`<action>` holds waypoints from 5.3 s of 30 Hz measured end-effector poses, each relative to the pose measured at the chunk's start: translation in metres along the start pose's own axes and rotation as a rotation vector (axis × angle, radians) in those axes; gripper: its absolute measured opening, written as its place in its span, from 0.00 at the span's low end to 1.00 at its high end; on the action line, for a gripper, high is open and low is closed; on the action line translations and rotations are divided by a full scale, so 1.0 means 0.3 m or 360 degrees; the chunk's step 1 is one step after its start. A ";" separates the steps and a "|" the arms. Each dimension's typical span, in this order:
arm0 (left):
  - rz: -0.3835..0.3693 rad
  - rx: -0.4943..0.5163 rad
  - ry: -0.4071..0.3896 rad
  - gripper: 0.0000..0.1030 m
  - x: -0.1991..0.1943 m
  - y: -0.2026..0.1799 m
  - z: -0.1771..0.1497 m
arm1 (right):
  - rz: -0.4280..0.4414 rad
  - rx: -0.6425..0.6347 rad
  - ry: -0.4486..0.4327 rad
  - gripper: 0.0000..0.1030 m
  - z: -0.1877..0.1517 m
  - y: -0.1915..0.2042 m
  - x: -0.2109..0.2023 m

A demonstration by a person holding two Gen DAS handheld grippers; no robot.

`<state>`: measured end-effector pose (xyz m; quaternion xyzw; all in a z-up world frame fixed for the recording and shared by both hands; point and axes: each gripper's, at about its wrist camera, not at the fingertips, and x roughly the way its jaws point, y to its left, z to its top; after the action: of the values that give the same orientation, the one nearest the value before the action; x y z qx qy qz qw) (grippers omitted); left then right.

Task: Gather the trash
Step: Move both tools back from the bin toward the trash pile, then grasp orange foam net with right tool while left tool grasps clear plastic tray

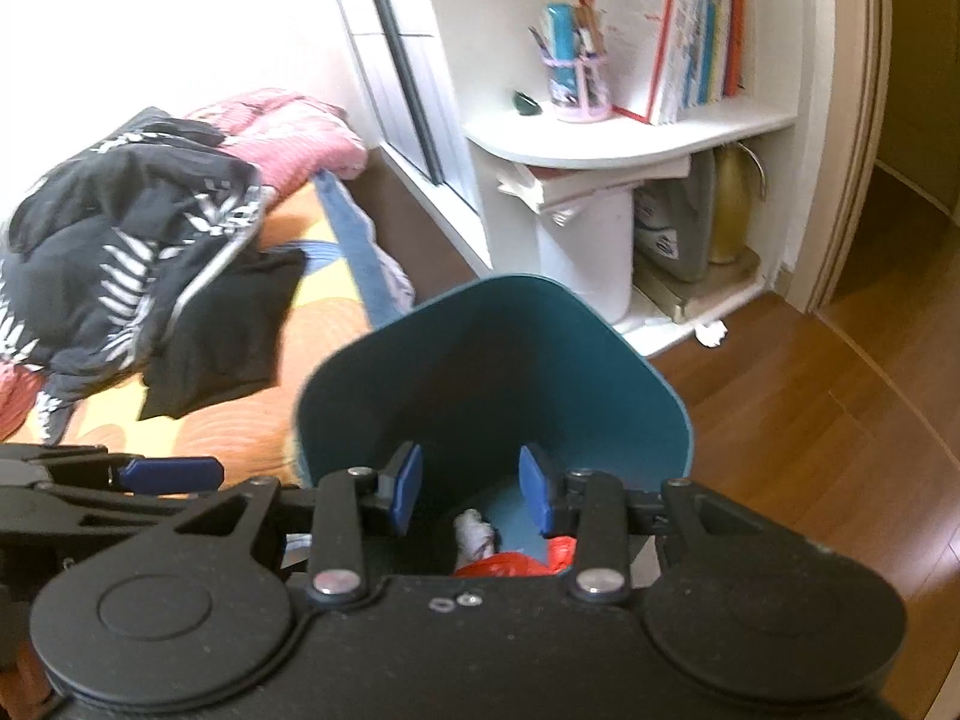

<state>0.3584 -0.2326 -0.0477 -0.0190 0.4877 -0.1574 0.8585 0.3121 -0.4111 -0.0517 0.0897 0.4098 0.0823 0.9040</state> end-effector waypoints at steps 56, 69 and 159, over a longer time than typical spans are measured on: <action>0.0753 -0.1004 -0.0338 0.95 -0.900 1.051 -1.036 | 0.0870 -0.1339 0.0628 0.50 -0.814 1.438 -0.167; 0.0705 -0.1100 0.0161 0.95 -0.498 1.303 -1.034 | 0.0721 -0.1238 0.0826 0.50 -0.826 1.365 0.265; 0.0456 -0.1341 0.1094 0.41 0.612 1.738 -1.593 | 0.0433 -0.1226 0.1330 0.09 -1.366 0.927 1.076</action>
<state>0.1738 0.2674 -0.5478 -0.2413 0.7579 0.1721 0.5812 0.1915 -0.0307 -0.4881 -0.2338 0.6570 0.3692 0.6143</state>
